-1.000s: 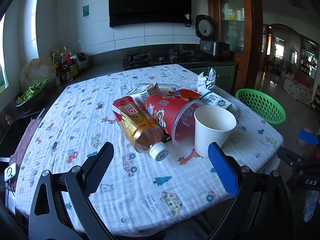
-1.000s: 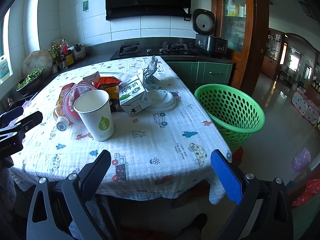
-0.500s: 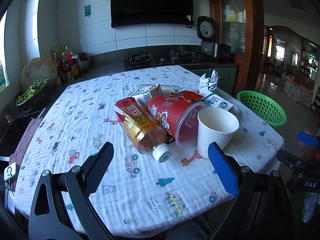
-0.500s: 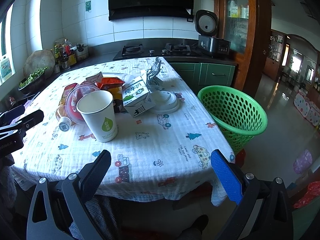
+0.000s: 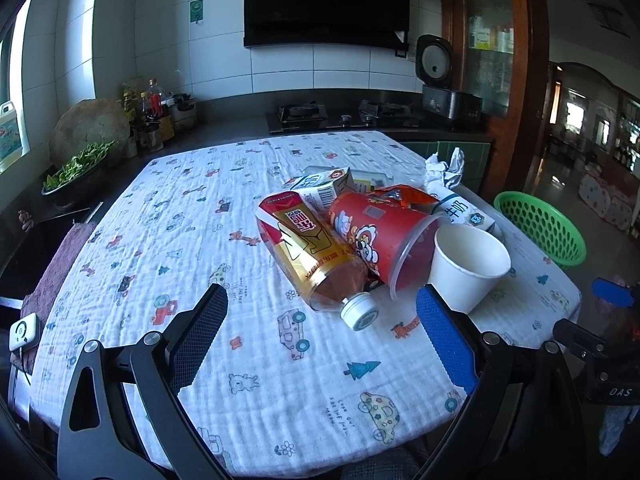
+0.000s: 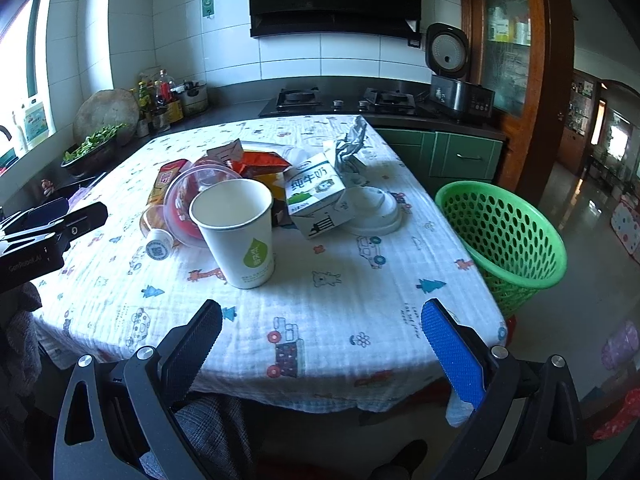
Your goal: Collect trash
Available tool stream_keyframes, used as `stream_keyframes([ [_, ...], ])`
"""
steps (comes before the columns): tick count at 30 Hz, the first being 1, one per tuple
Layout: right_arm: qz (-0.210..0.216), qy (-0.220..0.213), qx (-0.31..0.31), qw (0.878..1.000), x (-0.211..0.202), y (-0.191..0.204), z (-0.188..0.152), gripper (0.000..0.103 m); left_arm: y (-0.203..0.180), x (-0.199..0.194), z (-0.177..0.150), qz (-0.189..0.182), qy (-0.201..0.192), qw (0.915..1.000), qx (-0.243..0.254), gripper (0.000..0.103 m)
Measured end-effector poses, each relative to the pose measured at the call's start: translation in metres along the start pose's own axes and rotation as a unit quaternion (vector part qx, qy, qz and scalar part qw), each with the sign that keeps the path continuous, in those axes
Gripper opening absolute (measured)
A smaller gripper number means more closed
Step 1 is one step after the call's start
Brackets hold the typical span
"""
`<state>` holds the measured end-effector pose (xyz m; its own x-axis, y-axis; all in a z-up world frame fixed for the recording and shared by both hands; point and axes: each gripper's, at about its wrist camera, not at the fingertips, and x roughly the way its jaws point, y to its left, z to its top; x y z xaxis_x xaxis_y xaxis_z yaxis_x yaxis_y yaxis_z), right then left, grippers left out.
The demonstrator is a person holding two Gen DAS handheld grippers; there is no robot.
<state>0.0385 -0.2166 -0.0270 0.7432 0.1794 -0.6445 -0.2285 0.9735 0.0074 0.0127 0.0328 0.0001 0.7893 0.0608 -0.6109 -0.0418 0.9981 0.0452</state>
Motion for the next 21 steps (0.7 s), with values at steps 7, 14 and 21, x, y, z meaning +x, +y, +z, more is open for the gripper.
stream_keyframes([
  [7,0.029,-0.005,-0.023,0.999,0.011,0.016,0.01,0.097,0.014,0.005,0.001,0.007,-0.005,0.9998,-0.018,0.094],
  [14,0.053,-0.009,-0.043,0.998,0.033,0.032,0.026,0.096,0.029,0.012,0.002,0.002,-0.002,0.9992,-0.04,0.094],
  [21,0.064,-0.002,-0.063,0.996,0.061,0.05,0.038,0.096,0.038,0.017,0.003,0.0,-0.004,0.9993,-0.038,0.094],
])
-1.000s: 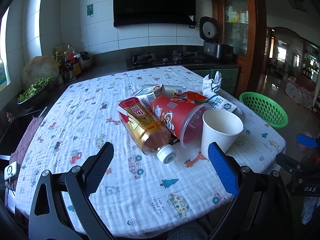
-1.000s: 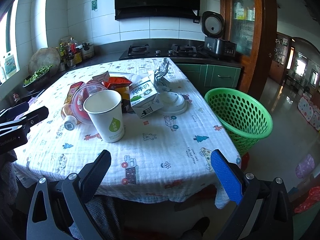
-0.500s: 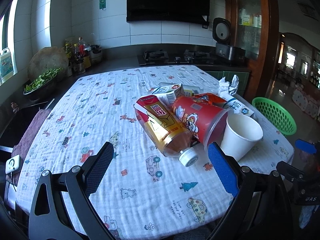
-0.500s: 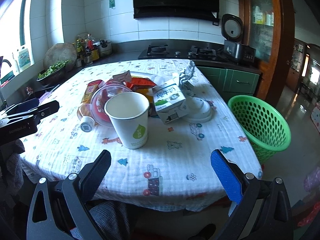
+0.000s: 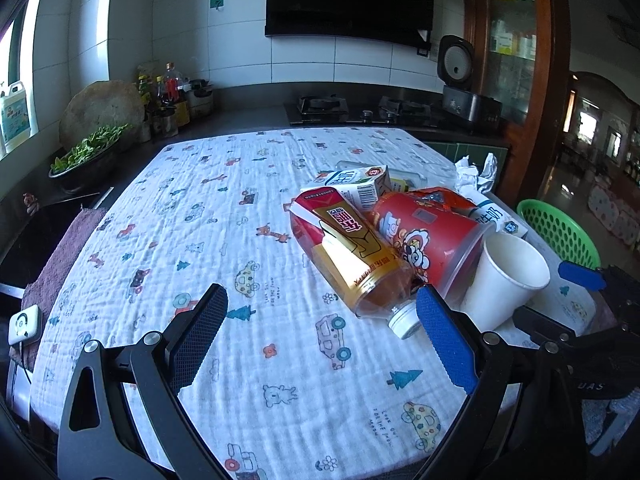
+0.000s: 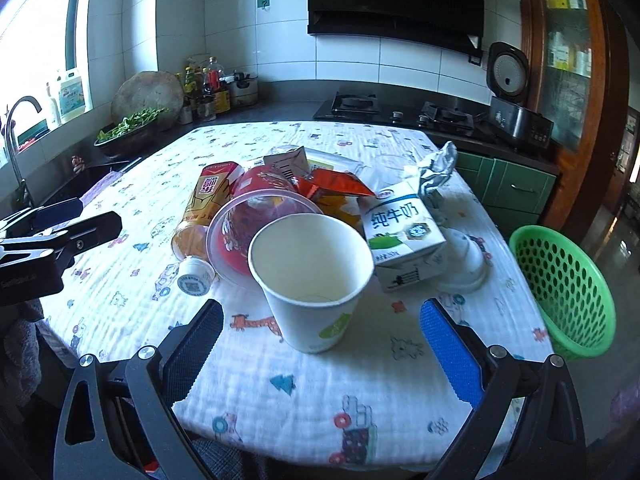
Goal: Collect trash
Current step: 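Grasp the white paper cup with the right tool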
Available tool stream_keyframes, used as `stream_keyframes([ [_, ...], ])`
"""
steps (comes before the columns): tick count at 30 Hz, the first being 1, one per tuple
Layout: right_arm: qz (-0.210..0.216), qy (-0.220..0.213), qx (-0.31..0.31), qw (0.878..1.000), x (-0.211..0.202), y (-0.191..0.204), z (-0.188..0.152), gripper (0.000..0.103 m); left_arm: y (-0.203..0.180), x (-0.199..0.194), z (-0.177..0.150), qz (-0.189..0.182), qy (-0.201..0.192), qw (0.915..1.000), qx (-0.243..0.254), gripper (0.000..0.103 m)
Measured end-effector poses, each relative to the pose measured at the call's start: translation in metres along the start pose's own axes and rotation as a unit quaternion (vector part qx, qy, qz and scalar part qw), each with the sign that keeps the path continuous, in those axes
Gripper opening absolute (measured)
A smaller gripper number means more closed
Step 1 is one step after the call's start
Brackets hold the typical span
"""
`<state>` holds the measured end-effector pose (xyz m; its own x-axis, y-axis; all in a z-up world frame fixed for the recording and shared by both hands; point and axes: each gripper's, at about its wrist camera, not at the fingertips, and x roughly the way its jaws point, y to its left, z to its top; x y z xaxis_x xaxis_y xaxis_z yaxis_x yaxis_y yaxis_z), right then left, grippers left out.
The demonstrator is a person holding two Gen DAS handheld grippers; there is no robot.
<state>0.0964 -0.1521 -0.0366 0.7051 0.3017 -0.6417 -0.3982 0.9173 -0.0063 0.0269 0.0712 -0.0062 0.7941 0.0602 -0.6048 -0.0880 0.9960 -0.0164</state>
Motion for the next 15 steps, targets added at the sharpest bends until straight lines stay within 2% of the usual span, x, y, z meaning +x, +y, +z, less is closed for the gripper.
stream_keyframes([
  [7,-0.01,0.012,-0.003,1.0,0.031,0.002,0.006,0.094,-0.005,0.006,0.002,-0.014,0.0,0.9998,0.016,0.092],
  [9,-0.009,0.019,-0.001,1.0,0.038,0.0,0.007,0.079,-0.006,0.009,0.003,-0.022,0.003,0.9996,0.016,0.09],
  [11,-0.004,0.024,0.007,1.0,0.043,-0.003,0.007,0.077,-0.008,0.012,0.004,-0.028,0.006,0.9994,0.019,0.088],
  [15,0.004,0.027,0.018,0.999,0.042,-0.008,0.005,0.06,-0.02,0.018,0.005,-0.04,0.008,0.9984,0.039,0.086],
])
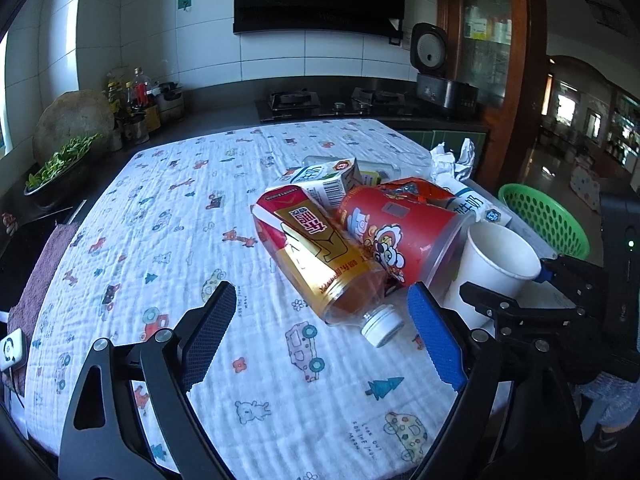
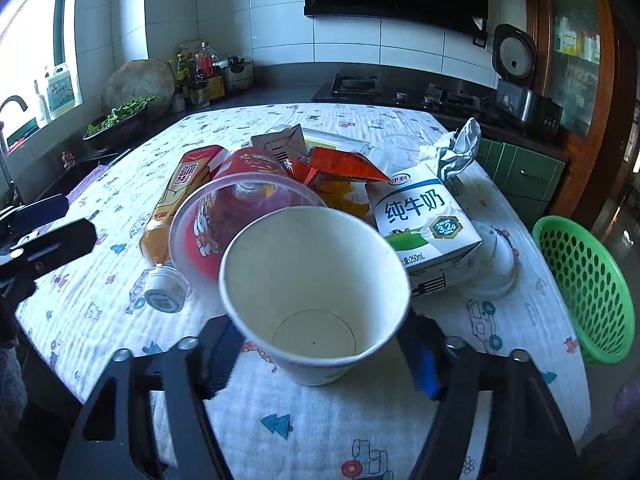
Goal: Collect trash
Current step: 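Grasp the white paper cup with the right tool, then carry the paper cup to the basket with right tool while left grasps red cup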
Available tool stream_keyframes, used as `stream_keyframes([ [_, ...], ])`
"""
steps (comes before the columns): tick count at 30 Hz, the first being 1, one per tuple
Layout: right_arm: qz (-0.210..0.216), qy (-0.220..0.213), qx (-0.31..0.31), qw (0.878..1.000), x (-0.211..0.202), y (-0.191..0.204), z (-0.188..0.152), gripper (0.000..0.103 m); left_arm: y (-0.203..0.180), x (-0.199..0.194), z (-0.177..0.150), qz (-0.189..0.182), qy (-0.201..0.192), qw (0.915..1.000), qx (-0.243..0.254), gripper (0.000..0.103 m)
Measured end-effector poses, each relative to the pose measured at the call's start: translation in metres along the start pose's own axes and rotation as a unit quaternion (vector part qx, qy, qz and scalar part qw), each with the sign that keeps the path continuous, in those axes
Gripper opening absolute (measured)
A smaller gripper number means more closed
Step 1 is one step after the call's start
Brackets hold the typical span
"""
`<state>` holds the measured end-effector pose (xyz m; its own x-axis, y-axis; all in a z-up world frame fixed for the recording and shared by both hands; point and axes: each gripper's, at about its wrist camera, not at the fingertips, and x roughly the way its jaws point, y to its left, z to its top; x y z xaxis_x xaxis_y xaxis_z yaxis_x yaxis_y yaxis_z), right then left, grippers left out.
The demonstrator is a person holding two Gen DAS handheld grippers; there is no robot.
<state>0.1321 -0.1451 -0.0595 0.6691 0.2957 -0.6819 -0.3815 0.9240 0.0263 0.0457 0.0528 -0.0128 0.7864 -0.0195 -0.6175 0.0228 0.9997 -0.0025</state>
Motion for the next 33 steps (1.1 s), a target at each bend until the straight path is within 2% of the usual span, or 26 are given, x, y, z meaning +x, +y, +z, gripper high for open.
stream_keyframes([
  [11,-0.008,-0.019,0.013,1.0,-0.039,-0.013,-0.012,0.06,-0.039,0.021,0.007,-0.03,0.009,0.9983,0.05,0.074],
  [18,-0.029,-0.029,0.033,0.999,-0.063,-0.031,-0.023,0.06,-0.066,0.039,0.013,-0.011,0.003,0.9965,0.083,0.064],
  [20,-0.037,-0.032,0.04,0.998,-0.069,-0.038,-0.026,0.06,-0.071,0.045,0.015,-0.004,0.0,0.9961,0.089,0.057],
  [22,-0.044,-0.034,0.043,0.998,-0.074,-0.042,-0.027,0.06,-0.077,0.051,0.016,0.023,-0.007,0.9942,0.104,0.053],
  [24,-0.051,-0.037,0.049,0.997,-0.079,-0.049,-0.029,0.06,-0.08,0.055,0.017,0.046,-0.01,0.992,0.117,0.045],
  [25,-0.054,-0.038,0.051,0.997,-0.08,-0.051,-0.03,0.06,-0.08,0.057,0.018,0.054,-0.01,0.9914,0.119,0.038],
  [26,-0.057,-0.039,0.054,0.996,-0.082,-0.055,-0.031,0.06,-0.079,0.058,0.018,0.057,-0.009,0.9913,0.118,0.028],
  [27,-0.06,-0.039,0.058,0.996,-0.083,-0.059,-0.031,0.06,-0.076,0.058,0.02,0.058,-0.007,0.9918,0.114,0.024],
  [33,-0.077,-0.044,0.069,0.994,-0.09,-0.082,-0.03,0.06,-0.064,0.037,0.025,0.058,-0.032,0.9933,0.094,0.008],
])
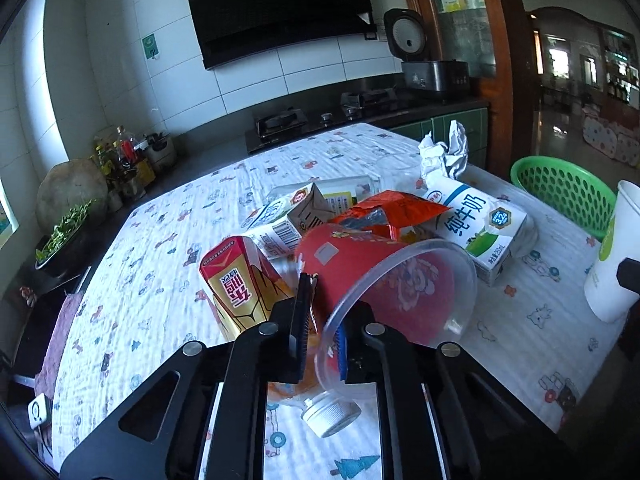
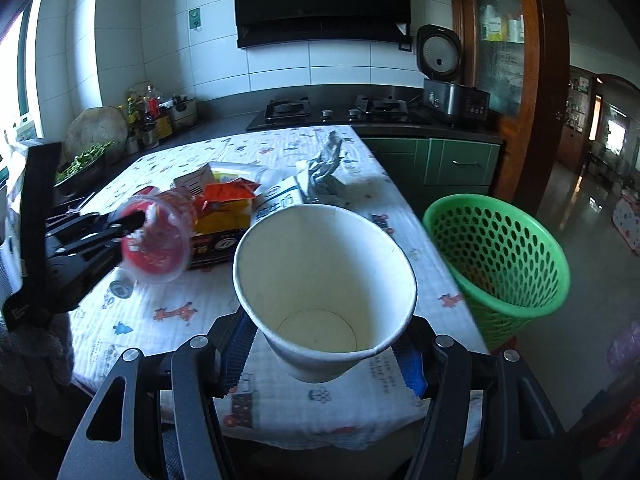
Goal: Collect trash
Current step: 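Carry the paper cup to the basket with right tool while left grasps red cup, then release the paper cup with right tool while left carries red cup over basket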
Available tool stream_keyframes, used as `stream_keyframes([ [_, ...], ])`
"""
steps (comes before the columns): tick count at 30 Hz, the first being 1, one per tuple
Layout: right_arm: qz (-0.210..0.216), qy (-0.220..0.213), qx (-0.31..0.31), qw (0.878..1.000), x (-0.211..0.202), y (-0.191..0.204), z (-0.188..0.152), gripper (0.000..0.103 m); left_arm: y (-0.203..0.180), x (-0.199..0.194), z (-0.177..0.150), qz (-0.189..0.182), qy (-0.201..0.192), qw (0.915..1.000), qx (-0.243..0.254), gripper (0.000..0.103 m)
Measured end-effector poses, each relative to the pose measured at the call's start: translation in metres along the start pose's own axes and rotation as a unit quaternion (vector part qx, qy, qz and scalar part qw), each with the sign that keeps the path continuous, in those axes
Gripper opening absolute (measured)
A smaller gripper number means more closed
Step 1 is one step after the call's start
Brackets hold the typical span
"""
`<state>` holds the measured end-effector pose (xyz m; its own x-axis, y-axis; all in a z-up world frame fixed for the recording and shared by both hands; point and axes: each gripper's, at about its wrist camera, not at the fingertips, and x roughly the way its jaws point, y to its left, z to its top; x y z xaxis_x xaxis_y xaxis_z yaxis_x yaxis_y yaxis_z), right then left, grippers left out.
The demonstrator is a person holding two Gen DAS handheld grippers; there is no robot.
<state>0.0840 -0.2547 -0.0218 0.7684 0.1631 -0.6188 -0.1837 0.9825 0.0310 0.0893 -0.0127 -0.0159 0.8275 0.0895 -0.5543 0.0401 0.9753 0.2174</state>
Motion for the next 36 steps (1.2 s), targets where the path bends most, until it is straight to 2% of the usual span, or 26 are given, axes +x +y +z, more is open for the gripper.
stream_keyframes([
  [2,-0.007,-0.003,0.004,1.0,0.0,-0.01,0.003,0.06,0.003,-0.009,0.003,-0.009,-0.009,0.9999,-0.004,0.005],
  [8,-0.041,-0.007,0.027,0.999,0.005,-0.052,0.014,0.06,0.01,-0.031,0.016,-0.051,-0.028,0.9981,-0.019,0.005],
  [17,-0.098,0.015,0.073,0.992,0.041,-0.13,0.028,0.06,-0.001,-0.039,0.045,-0.134,-0.044,0.9895,-0.034,0.005],
  [22,-0.122,0.031,0.084,0.988,0.065,-0.164,0.029,0.06,-0.023,-0.029,0.064,-0.158,-0.049,0.986,-0.02,0.005],
  [31,-0.132,0.064,0.101,0.984,0.104,-0.208,0.028,0.061,-0.073,-0.002,0.103,-0.218,-0.04,0.9751,-0.006,0.005],
  [36,-0.131,0.068,0.106,0.983,0.111,-0.218,0.022,0.069,-0.106,0.019,0.122,-0.239,-0.029,0.9706,0.002,0.005],
])
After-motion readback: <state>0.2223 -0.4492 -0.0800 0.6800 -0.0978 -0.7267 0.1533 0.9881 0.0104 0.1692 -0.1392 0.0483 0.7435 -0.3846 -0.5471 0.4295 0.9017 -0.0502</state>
